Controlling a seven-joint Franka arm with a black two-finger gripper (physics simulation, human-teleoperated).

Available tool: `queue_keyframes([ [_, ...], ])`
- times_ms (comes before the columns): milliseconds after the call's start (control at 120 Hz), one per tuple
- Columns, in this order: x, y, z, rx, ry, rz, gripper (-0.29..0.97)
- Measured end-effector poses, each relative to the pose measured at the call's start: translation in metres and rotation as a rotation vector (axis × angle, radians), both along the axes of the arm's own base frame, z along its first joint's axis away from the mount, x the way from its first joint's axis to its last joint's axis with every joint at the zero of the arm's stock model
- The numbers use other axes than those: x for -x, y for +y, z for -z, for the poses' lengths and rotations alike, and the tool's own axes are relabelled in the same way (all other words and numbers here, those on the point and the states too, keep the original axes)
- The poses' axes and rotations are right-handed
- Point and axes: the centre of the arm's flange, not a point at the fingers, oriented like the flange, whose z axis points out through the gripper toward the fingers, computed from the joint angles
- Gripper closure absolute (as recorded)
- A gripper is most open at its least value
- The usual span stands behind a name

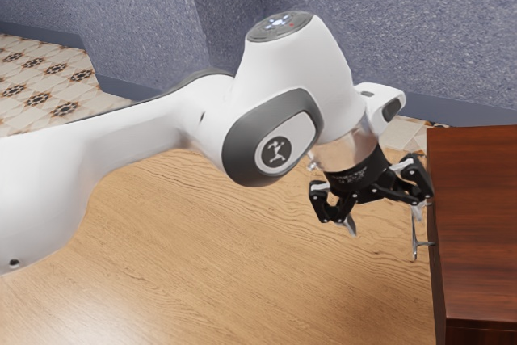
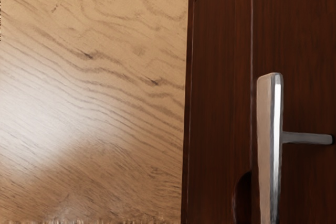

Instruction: Pull the drawer handle with one arm to open the drawer

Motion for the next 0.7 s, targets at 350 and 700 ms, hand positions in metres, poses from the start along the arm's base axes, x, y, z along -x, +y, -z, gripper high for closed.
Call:
queue_keyframes([
  [350,-0.0014,-0.0017,0.0013,0.023,-0.006,-0.031,0.0],
  [700,-0.002,-0.007,0.0083,0.028,-0.003,-0.041,0.25],
])
